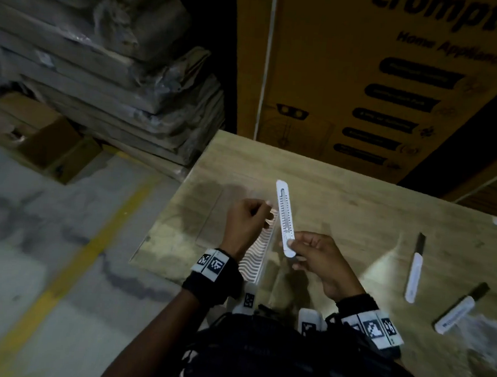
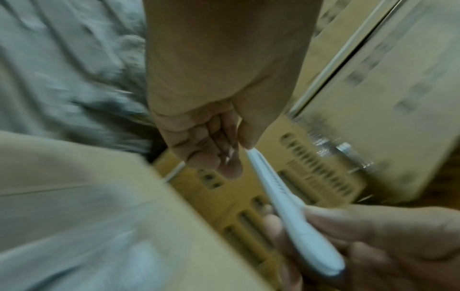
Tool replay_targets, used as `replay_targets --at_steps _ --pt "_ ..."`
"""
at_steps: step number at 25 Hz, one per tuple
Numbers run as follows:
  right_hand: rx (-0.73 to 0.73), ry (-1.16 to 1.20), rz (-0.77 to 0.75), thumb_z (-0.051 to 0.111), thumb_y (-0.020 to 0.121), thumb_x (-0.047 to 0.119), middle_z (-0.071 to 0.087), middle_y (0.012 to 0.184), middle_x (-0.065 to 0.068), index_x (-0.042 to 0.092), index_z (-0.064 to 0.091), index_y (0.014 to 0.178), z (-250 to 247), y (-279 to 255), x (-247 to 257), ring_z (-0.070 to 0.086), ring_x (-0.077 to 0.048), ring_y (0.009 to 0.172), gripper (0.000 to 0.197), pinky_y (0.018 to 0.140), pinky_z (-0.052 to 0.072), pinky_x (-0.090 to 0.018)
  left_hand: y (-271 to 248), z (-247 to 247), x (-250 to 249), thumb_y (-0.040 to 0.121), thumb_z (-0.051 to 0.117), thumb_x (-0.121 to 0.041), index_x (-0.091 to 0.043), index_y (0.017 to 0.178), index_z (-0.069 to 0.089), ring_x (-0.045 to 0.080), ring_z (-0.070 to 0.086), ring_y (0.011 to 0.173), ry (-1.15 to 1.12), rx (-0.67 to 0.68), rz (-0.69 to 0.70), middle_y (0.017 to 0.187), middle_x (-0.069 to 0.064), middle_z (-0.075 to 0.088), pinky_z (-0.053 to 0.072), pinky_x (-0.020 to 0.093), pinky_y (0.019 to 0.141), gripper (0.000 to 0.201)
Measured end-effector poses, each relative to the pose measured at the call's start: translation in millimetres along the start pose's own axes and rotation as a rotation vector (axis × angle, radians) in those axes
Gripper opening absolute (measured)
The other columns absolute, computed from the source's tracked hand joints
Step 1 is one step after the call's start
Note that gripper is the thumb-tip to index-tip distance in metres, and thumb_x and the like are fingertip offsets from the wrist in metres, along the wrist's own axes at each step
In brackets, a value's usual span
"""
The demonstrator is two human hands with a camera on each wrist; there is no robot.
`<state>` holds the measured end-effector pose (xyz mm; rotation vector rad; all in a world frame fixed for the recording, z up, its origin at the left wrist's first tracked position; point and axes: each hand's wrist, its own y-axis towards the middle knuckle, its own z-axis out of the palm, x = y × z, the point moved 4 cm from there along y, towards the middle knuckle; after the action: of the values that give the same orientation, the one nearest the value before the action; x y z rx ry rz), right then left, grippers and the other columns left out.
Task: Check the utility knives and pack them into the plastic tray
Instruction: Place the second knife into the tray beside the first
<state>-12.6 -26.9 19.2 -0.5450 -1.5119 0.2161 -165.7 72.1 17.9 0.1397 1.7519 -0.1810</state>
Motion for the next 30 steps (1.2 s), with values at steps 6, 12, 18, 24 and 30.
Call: replay_targets --at_steps 6,12,18,24,30 --pt "-0.144 -0.204 0.166 0.073 0.089 0.005 0.076 0.099 -0.017 -0.004 0.074 0.111 21.8 50.9 -70.6 0.065 -0.006 0.059 0.024 0.046 0.048 -0.014 -8.0 -25.9 94.9 0.089 0.065 -0.028 -0.009 0.081 0.078 0.021 0.070 0.066 0.361 -0.014 -0.180 0.073 0.013 0.075 0.046 0.027 0.062 0.025" --pt "-0.187 -0.433 0.206 0.082 0.080 0.003 0.072 0.085 -0.008 0.004 0.070 0.084 58.8 81.1 -80.4 0.072 -0.021 0.059 0.013 0.062 0.063 -0.032 -16.2 -45.9 135.5 0.088 0.068 -0.011 -0.005 0.108 0.077 0.029 0.075 0.088 0.464 -0.040 -0.229 0.101 0.015 0.079 0.055 0.033 0.080 0.023" --pt "-0.110 -0.909 0.125 0.079 0.083 0.011 0.075 0.092 -0.015 0.005 0.068 0.084 94.1 88.3 -89.9 0.075 -0.028 0.082 0.013 0.065 0.059 -0.029 -20.3 -49.4 154.6 0.087 0.061 -0.026 -0.016 0.079 0.073 0.025 0.073 0.074 0.512 0.047 -0.235 0.075 0.005 0.074 0.051 0.030 0.061 0.017" --pt "0.042 -0.986 0.121 0.076 0.080 0.001 0.077 0.093 -0.015 0.003 0.071 0.100 109.1 92.9 -97.0 0.076 -0.030 0.081 0.021 0.066 0.062 -0.035 -23.1 -52.0 157.1 0.094 0.061 -0.035 -0.021 0.101 0.080 0.022 0.074 0.089 0.571 0.054 -0.245 0.097 0.002 0.080 0.057 0.033 0.071 0.024" --pt "-0.087 -0.714 0.147 0.056 0.090 -0.008 0.075 0.089 -0.023 0.001 0.070 0.114 93.2 97.7 -100.2 0.074 -0.032 0.071 0.030 0.064 0.063 -0.037 -19.7 -47.8 148.5 0.094 0.062 -0.024 -0.017 0.105 0.077 0.029 0.071 0.099 0.612 0.028 -0.212 0.106 0.009 0.076 0.053 0.035 0.075 0.019"
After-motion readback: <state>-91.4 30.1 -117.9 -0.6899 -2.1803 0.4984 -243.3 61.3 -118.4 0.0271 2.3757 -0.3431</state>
